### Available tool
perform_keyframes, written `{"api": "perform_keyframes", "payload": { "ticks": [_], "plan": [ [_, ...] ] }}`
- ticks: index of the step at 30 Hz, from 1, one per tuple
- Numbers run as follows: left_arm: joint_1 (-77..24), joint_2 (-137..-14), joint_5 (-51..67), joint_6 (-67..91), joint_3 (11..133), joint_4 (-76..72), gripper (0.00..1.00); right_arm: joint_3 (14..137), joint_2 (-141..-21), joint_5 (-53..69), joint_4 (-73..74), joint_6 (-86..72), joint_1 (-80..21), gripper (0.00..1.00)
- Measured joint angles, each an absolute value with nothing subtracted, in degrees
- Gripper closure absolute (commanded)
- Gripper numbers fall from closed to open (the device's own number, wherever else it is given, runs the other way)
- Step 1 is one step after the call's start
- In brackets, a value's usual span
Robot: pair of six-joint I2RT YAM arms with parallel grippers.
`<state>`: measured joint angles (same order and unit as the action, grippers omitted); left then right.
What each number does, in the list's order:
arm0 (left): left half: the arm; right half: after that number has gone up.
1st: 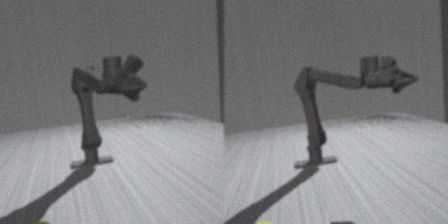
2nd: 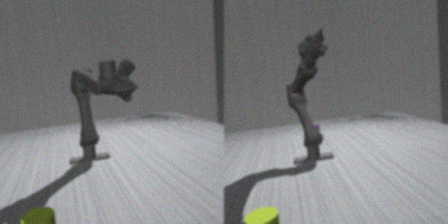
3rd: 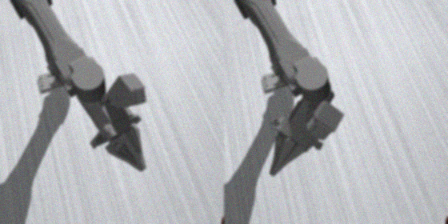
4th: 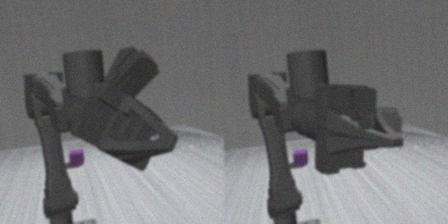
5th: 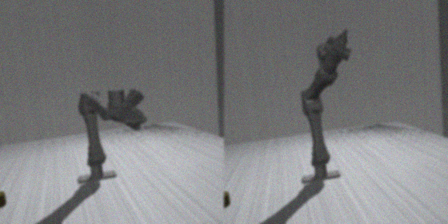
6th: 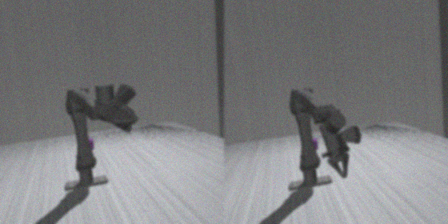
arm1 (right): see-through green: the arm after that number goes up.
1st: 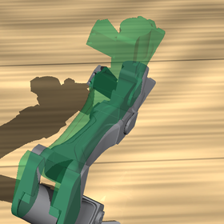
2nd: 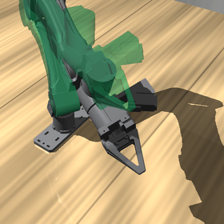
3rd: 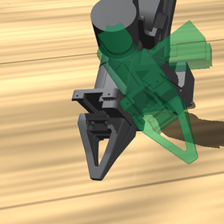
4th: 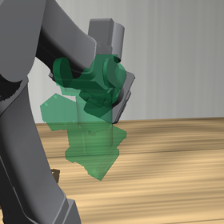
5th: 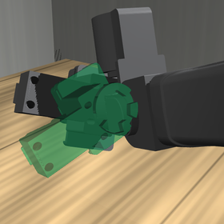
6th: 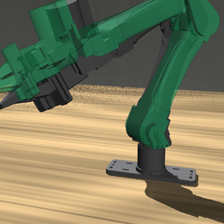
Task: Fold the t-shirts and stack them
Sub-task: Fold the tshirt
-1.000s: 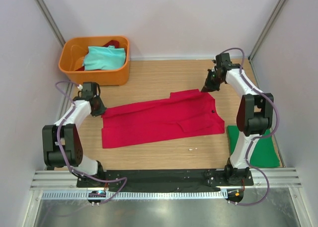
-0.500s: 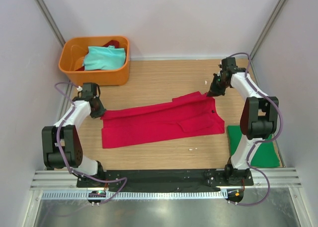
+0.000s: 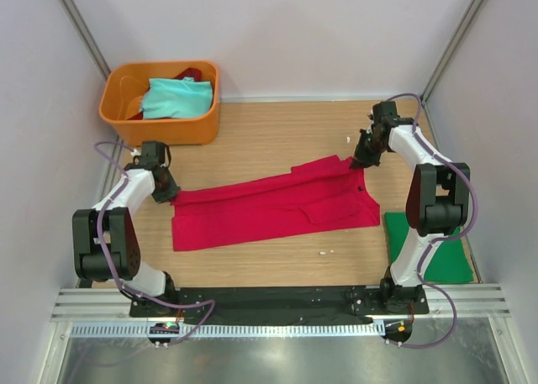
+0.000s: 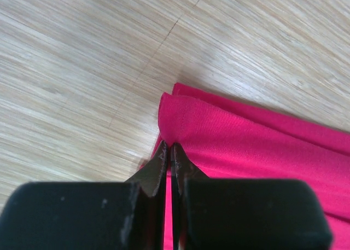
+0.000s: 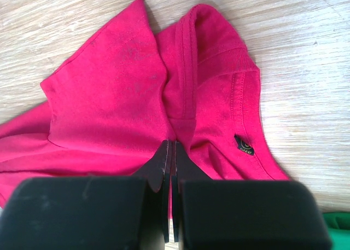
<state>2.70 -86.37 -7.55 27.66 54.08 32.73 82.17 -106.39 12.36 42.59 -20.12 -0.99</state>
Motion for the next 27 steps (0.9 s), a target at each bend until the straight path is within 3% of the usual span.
{"api": "perform_keyframes", "payload": {
  "ticks": [14, 27],
  "plan": [
    [2.7, -88.4, -7.6, 28.3, 56.1, 32.8, 1.00, 84.8, -107.3, 12.7, 41.6, -22.0, -1.0, 0.99],
    [2.7, -96.5, -8.7, 27.8, 67.8, 30.3, 1.00, 101.2, -119.7, 14.9, 37.6, -25.6, -1.0, 0.99]
  ]
}}
